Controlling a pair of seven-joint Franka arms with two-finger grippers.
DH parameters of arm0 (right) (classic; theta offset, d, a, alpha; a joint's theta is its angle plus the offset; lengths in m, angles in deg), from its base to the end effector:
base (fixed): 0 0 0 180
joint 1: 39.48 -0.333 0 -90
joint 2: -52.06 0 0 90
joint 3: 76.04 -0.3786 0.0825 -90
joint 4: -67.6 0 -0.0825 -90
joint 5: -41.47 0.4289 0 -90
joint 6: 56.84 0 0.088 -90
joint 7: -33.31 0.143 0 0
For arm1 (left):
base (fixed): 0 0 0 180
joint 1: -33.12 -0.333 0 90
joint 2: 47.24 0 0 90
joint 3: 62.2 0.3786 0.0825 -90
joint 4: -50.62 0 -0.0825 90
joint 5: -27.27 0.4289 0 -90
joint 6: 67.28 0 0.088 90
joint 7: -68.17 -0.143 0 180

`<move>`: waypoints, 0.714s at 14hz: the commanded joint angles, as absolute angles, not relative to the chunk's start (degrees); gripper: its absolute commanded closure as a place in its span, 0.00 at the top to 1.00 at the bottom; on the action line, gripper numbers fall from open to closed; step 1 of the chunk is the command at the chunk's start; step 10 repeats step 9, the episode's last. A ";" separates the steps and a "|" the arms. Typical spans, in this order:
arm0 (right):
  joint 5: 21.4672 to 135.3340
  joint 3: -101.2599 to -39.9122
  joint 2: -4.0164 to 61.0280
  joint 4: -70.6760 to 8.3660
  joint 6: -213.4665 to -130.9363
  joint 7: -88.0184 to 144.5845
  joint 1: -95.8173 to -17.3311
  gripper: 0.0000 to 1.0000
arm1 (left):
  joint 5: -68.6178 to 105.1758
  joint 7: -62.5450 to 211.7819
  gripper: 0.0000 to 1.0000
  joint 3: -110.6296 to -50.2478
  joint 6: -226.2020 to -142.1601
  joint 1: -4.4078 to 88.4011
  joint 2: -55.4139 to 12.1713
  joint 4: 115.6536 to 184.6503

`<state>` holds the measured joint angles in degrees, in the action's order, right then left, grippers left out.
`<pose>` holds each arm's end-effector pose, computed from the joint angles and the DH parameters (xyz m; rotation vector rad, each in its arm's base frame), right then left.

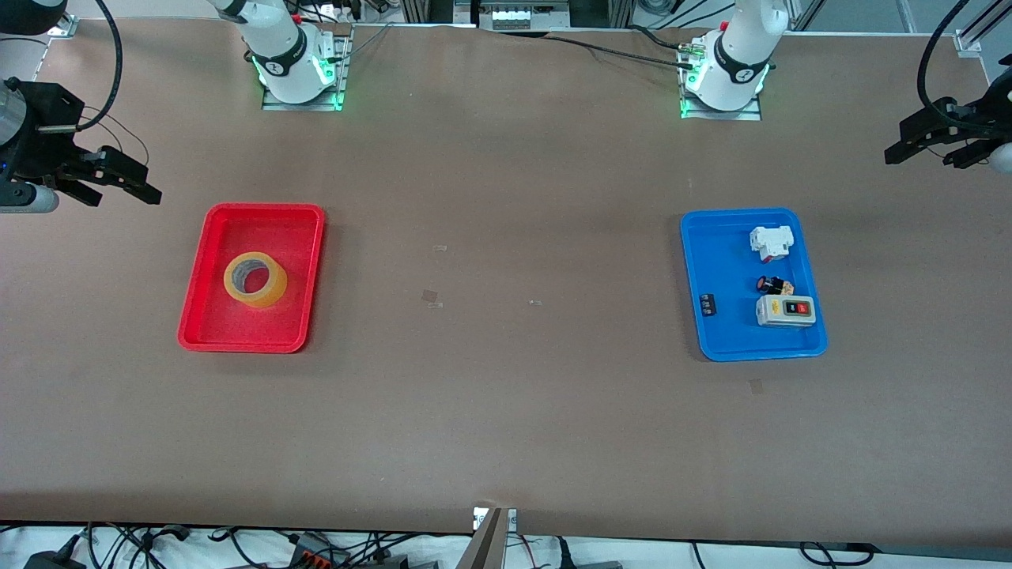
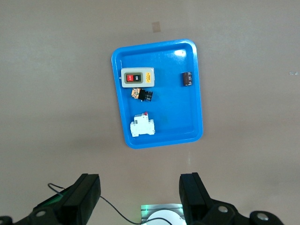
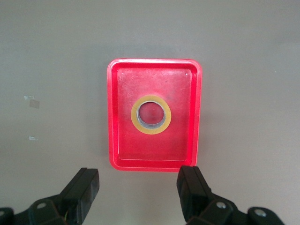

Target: Place and move tape with both arms

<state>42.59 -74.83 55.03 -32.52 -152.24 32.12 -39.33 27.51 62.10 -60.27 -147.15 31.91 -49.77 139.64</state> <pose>0.5821 -0.0115 0.5982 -3.1200 0.0079 0.0469 0.5588 0.0318 0.6713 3.1288 -0.0794 -0.1808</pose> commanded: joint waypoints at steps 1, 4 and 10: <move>42.08 -75.95 56.45 -33.21 -151.24 31.03 -38.07 1.00 | 28.68 62.37 1.00 -60.53 -146.38 32.07 -50.58 139.74; 42.08 -75.95 56.45 -33.21 -151.24 31.03 -38.25 1.00 | 28.68 62.45 1.00 -60.53 -146.38 32.07 -50.58 139.74; 42.00 -75.95 56.80 -33.21 -151.33 31.03 -38.25 1.00 | 28.68 62.37 1.00 -60.53 -146.38 32.07 -50.58 139.82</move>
